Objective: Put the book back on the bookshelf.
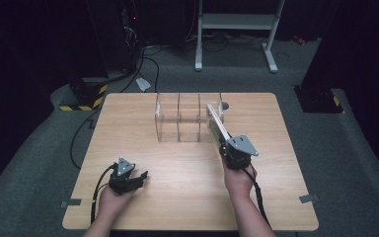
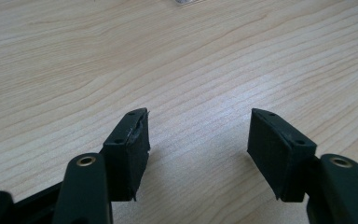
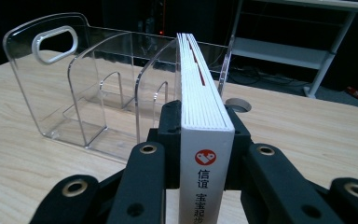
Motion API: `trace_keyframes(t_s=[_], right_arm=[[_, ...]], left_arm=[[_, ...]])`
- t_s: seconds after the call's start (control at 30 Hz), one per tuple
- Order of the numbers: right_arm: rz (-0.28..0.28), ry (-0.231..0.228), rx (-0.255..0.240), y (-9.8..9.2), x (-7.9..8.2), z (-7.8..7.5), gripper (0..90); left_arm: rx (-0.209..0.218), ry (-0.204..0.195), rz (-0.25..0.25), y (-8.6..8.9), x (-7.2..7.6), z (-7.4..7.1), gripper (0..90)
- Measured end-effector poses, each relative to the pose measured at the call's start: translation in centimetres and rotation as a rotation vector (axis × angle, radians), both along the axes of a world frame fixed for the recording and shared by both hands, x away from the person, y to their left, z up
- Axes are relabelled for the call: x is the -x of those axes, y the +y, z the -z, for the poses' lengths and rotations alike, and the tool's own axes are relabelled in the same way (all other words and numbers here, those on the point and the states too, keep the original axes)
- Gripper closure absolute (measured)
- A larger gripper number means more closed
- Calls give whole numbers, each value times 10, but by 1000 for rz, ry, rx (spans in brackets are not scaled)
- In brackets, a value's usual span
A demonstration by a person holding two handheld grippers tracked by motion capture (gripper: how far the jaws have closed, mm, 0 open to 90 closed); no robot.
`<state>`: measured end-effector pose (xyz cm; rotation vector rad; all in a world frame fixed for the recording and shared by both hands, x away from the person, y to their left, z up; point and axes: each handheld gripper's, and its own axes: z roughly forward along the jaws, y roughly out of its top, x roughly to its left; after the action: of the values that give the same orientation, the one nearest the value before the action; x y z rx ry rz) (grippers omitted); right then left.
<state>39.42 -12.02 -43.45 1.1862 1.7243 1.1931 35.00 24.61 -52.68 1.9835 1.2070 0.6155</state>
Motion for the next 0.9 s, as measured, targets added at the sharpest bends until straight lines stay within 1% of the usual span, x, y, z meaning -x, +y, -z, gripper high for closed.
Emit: trace_keyframes(t_s=[0.17,0.33,0.63,0.9], right_arm=[[5,-9,9,6,-10,-1,753],[13,0,14,12,-22,-1,753],[45,-10,39,23,-42,3,753],[62,-16,51,29,-52,6,753]], left_arm=[[-2,3,4,0,0,0,388],[-1,6,4,0,0,0,391],[2,6,7,1,0,0,391],[10,7,7,1,0,0,392]])
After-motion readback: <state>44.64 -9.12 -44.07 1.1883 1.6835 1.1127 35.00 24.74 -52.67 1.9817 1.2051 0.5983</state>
